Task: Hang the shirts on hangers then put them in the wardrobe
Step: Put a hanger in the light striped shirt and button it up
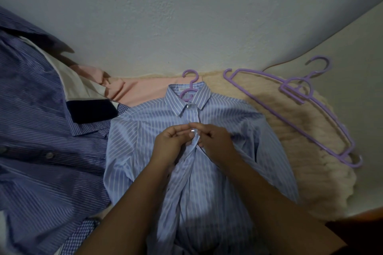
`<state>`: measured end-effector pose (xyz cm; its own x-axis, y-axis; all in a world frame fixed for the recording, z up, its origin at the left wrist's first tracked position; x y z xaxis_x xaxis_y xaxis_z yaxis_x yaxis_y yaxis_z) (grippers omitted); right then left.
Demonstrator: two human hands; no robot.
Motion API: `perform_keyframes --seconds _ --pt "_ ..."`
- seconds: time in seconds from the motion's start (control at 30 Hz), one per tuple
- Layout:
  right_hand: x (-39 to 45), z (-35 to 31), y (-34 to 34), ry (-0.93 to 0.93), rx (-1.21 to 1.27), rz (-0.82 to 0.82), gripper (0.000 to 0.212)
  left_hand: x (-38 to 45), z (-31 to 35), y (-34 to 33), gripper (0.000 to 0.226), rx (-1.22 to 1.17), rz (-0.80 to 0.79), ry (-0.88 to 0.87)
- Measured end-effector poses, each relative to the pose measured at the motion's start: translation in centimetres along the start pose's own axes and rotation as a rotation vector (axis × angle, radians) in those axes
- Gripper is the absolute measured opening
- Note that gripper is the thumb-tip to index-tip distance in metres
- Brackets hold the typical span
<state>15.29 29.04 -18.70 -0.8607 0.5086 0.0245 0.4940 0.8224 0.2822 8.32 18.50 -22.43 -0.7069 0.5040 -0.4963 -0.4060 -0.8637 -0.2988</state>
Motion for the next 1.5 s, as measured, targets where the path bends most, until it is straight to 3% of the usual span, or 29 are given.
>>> perform_keyframes --seconds 0.17,0.3,0.47,0.7,0.97,1.1,1.33,1.5 --pt "-0.1 1.0 -0.5 -0.243 0.263 0.0 0.033 0.6 -0.4 -0.3 0.022 -0.071 -0.061 0.195" --pt "-0.6 1.7 0.2 -0.2 0.21 -0.006 0.038 -0.6 0.1 0.1 0.023 0.077 -0.018 0.141" --pt "-4.3 2.5 2.1 -0.103 -0.092 0.024 0.031 -3.9 -0.8 1.6 0.05 0.371 0.008 0.047" --pt "-8.1 2.3 2.9 -0.161 -0.334 0.069 0.033 -9.1 -0.7 2.5 0.072 0.793 0.174 -0.142" --pt "-8.2 1.4 0.3 -0.298 -0.35 -0.152 0.029 -10.1 -3.8 0.7 0.051 0.635 0.248 -0.111" --pt "-8.1 1.9 0.7 -0.297 -0.33 -0.074 0.028 -9.9 -4.4 1.2 0.046 0.566 0.276 -0.128" --pt "-7.6 0.4 0.3 -0.182 -0.52 -0.156 0.031 -9.1 -4.0 0.7 0.047 0.549 0.278 -0.216" --pt "-7.9 0.6 0.6 -0.151 -0.395 -0.001 0.025 -9.4 -4.3 1.1 0.049 0.339 0.271 -0.153"
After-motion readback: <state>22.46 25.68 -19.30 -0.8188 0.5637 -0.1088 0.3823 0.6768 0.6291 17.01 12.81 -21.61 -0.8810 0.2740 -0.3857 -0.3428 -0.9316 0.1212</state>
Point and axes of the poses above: each hand's wrist, its own x-axis towards the middle knuckle, its own y-axis out of the back of the hand, z = x × y, the point moved 7 cm from there along x, towards the middle knuckle, and after that the axes turned 6 degrees about y, right-handed, at the moved point
